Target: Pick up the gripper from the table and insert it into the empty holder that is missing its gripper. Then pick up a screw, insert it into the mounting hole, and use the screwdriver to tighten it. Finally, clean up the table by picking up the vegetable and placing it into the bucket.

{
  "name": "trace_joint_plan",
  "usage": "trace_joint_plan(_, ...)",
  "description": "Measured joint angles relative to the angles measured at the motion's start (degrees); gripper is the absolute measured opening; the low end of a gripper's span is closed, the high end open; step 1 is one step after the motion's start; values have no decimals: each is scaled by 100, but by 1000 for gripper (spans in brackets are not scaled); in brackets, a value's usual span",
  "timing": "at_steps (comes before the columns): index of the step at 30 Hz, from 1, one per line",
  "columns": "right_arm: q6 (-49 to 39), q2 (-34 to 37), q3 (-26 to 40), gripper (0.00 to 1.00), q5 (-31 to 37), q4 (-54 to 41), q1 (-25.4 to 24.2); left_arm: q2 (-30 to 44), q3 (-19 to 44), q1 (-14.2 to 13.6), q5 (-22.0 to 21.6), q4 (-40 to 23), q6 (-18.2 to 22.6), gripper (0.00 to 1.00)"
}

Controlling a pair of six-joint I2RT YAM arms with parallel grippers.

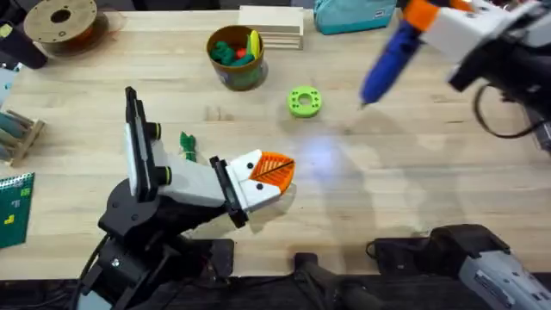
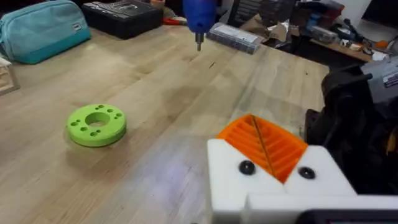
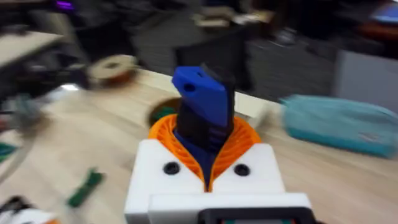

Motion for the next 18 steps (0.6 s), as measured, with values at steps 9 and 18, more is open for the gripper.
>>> trace_joint_plan(9, 628, 528, -41, 29, 13, 2090, 2269, 0, 0, 0, -2, 0, 22, 4)
trace_joint_plan(18, 864, 1053, -41, 29, 15, 2488, 3394, 0, 0, 0, -2, -1, 39, 4)
